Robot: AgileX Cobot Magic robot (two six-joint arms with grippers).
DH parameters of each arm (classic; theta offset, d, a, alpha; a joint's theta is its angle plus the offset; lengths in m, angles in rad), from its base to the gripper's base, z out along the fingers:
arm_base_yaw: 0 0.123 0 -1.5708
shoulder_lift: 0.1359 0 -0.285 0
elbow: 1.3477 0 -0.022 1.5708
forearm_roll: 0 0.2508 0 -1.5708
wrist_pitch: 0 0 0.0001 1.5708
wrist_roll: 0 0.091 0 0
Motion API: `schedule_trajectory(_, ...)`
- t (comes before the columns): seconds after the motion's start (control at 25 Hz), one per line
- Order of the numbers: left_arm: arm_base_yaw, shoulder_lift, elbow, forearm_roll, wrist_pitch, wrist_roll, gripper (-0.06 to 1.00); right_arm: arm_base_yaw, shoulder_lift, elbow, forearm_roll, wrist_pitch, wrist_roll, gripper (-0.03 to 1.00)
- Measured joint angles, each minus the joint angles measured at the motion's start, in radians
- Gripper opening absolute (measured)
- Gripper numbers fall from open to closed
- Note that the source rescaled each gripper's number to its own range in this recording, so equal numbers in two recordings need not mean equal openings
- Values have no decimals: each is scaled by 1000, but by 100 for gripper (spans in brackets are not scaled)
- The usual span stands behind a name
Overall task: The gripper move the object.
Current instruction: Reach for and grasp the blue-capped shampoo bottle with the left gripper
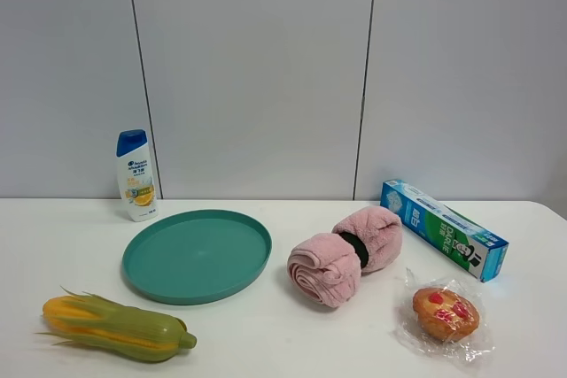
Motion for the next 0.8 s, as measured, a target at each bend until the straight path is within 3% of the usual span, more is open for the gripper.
schedule_trajectory(0.8,0,12,-10,-9,5,-8,69,0,0,0,0,0,0,100)
